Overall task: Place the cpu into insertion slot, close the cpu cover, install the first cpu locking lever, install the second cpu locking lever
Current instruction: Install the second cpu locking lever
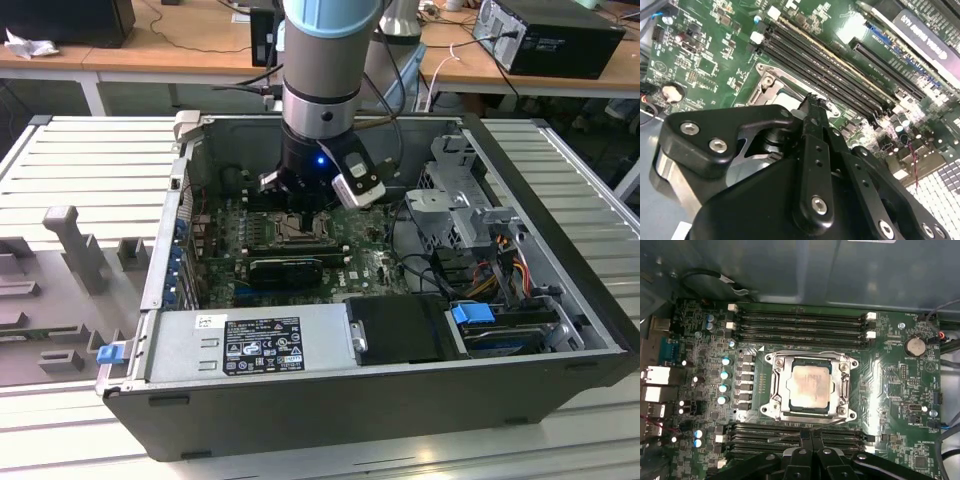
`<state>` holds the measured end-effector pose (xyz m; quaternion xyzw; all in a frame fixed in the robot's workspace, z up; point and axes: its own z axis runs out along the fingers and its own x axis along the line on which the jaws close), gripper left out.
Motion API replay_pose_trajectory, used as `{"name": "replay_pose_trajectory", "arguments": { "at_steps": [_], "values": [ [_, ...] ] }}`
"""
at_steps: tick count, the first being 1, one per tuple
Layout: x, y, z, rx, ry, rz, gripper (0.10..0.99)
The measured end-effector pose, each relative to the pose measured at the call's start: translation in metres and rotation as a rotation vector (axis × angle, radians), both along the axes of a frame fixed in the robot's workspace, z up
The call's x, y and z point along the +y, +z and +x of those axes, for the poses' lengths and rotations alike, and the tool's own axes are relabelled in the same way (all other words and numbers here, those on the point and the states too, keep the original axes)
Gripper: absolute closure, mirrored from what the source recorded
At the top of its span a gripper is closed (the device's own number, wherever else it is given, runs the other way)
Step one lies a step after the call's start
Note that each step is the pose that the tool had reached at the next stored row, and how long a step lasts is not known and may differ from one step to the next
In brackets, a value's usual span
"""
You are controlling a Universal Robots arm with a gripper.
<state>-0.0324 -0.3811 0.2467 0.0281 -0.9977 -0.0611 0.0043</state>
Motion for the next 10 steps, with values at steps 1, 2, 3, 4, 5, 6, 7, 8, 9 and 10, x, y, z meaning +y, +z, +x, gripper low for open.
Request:
{"name": "replay_pose_trajectory", "arguments": {
  "at_steps": [1, 2, 3, 4, 5, 6, 7, 8, 9, 10],
  "values": [
    [-0.0001, -0.0017, -0.0056, 0.0001, 0.0, 0.001, 0.98],
    [0.0, -0.0037, -0.0141, 0.0, 0.0, 0.002, 0.98],
    [0.0, -0.0056, -0.019, 0.0, 0.0, 0.002, 0.98],
    [0.0, -0.0083, -0.022, 0.0001, 0.0, 0.002, 0.98],
    [0.0, -0.0112, -0.0231, 0.0, 0.0, 0.002, 0.98],
    [0.0, -0.0143, -0.0238, 0.0, 0.0, 0.002, 0.98],
    [0.0, -0.0176, -0.0245, 0.0, 0.0, 0.002, 0.98],
    [0.0, -0.0216, -0.0258, 0.0001, 0.0, 0.002, 0.98],
    [-0.0001, -0.0232, -0.0274, 0.0002, 0.0, 0.006, 0.98],
    [-0.0003, -0.0236, -0.0286, 0.0001, 0.0, 0.017, 0.98]
  ]
}}
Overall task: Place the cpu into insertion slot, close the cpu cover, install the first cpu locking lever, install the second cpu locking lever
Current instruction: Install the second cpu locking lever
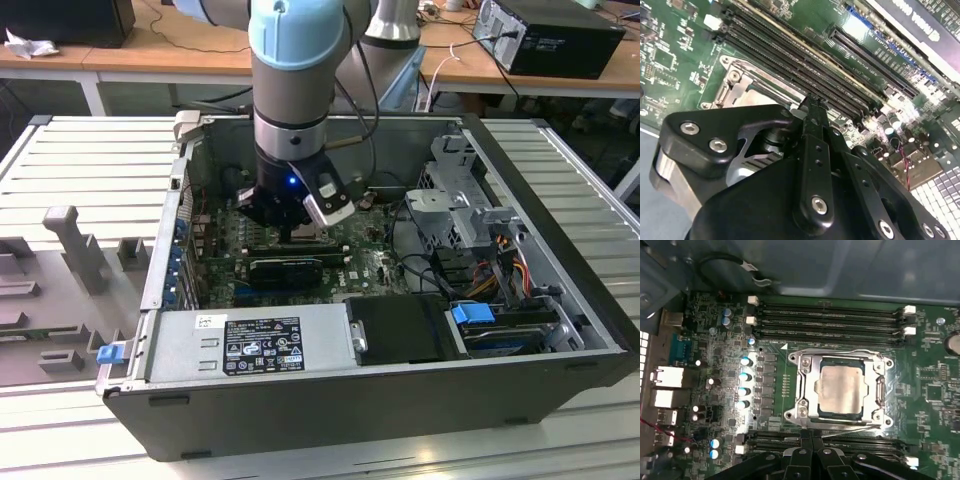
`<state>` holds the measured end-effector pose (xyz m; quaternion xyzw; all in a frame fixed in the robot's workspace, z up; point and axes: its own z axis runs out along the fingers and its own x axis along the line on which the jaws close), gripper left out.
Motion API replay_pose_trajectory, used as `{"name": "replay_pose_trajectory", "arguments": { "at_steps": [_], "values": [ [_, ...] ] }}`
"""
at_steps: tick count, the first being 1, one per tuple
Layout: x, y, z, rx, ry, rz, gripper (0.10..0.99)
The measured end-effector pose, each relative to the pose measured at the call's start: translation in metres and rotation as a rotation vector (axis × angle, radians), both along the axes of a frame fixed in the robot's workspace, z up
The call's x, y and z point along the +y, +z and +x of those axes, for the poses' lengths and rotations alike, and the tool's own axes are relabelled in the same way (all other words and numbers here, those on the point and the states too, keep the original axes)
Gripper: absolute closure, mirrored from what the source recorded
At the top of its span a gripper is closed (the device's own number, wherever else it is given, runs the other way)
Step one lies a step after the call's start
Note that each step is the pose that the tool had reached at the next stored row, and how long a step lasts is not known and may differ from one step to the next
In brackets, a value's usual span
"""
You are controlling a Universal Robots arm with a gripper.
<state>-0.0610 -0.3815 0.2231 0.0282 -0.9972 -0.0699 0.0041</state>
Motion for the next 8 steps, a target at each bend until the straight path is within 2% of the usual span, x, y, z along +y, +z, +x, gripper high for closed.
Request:
{"name": "replay_pose_trajectory", "arguments": {
  "at_steps": [3, 4, 6, 8],
  "values": [
    [-0.0019, -0.001, -0.0026, -0.0001, 0.0, 0.021, 0.98],
    [-0.0042, -0.0016, -0.0035, -0.0001, 0.0, 0.03, 0.98],
    [-0.0082, -0.0028, -0.0046, 0.0, 0.0, 0.042, 0.98],
    [-0.0107, -0.0062, -0.0048, 0.0, 0.0, 0.048, 0.98]
  ]
}}
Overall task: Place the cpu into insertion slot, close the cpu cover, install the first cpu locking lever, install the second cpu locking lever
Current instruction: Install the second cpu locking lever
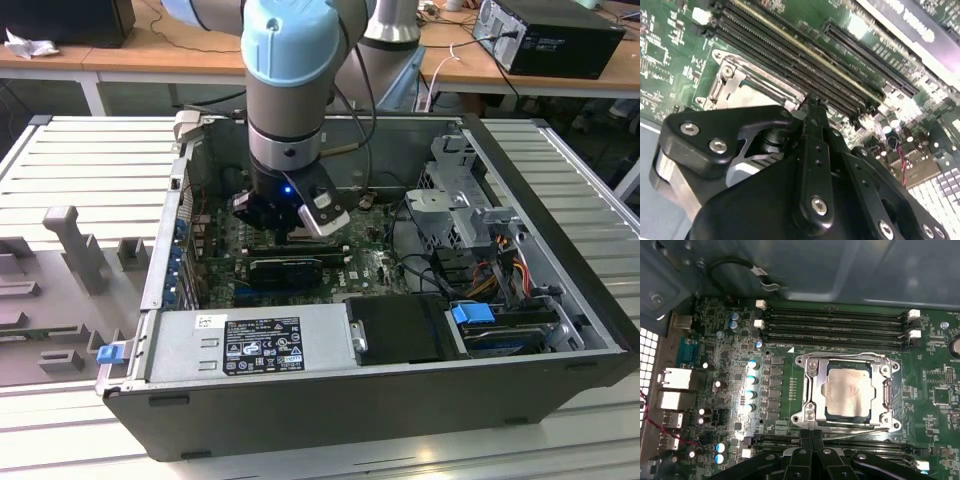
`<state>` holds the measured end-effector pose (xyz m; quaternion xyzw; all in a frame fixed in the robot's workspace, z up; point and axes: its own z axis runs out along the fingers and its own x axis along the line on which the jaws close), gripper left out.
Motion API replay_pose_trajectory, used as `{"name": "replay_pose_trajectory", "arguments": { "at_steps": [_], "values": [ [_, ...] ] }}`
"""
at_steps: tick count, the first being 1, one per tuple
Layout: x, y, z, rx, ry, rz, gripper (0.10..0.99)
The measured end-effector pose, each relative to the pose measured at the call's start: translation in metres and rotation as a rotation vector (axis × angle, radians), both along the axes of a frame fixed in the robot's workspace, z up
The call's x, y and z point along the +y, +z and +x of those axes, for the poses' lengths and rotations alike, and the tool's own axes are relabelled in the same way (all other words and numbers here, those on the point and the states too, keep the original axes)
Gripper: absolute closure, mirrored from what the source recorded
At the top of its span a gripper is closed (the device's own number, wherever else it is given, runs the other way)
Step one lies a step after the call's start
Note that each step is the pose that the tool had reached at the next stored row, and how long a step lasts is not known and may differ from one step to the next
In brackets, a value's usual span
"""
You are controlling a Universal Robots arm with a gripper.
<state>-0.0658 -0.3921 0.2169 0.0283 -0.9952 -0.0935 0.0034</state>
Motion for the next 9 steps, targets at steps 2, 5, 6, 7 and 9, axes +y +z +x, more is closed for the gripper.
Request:
{"name": "replay_pose_trajectory", "arguments": {
  "at_steps": [2, 5, 6, 7, 9],
  "values": [
    [-0.0031, -0.0046, -0.0009, -0.0001, 0.0, 0.01, 0.98],
    [-0.0059, -0.0086, -0.0036, 0.0, 0.0, 0.024, 0.98],
    [-0.0065, -0.0118, -0.0044, 0.0, 0.0, 0.044, 0.98],
    [-0.0069, -0.0139, -0.0046, 0.0, 0.0, 0.051, 0.98],
    [-0.0071, -0.0155, -0.0048, 0.0001, 0.0, 0.06, 0.98]
  ]
}}
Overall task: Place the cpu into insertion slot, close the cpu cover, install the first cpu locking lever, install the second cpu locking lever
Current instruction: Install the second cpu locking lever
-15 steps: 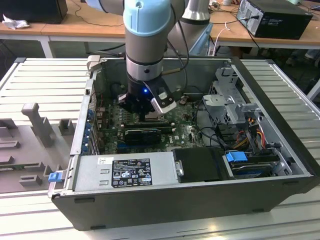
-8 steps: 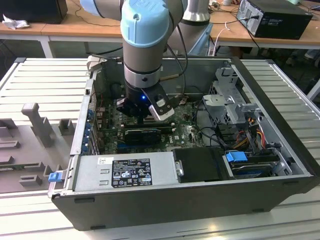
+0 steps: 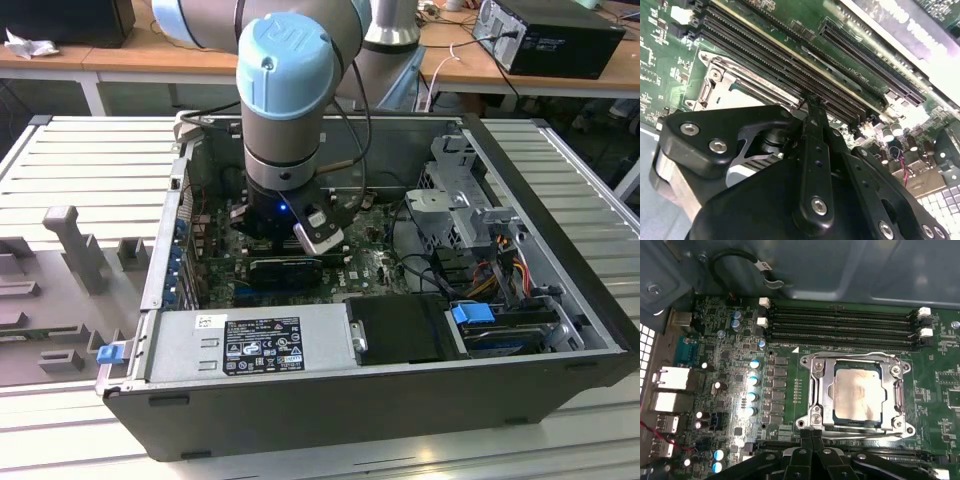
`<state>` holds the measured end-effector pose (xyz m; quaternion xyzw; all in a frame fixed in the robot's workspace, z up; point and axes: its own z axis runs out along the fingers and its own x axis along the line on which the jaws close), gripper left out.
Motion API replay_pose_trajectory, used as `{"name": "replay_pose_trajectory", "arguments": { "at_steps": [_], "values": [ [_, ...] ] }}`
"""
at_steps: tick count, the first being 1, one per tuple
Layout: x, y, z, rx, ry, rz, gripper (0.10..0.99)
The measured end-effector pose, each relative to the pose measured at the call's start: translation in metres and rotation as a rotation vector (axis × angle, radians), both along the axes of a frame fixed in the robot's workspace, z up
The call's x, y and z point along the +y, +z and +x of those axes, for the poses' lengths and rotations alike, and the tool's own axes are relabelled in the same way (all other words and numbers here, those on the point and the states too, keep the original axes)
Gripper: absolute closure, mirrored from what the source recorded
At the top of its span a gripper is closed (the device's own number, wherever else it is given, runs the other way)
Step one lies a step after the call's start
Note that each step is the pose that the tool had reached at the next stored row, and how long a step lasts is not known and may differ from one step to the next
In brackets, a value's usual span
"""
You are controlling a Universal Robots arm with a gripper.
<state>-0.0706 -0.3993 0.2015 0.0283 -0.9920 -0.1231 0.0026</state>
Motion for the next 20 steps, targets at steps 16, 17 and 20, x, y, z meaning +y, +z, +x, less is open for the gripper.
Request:
{"name": "replay_pose_trajectory", "arguments": {
  "at_steps": [16, 17, 20],
  "values": [
    [-0.0026, -0.0042, -0.0081, -0.0003, -0.001, 0.056, 0.98],
    [-0.0026, -0.001, -0.0081, -0.0001, 0.0, 0.056, 0.98],
    [-0.0026, 0.0056, -0.0081, -0.0001, 0.0, 0.056, 0.98]
  ]
}}
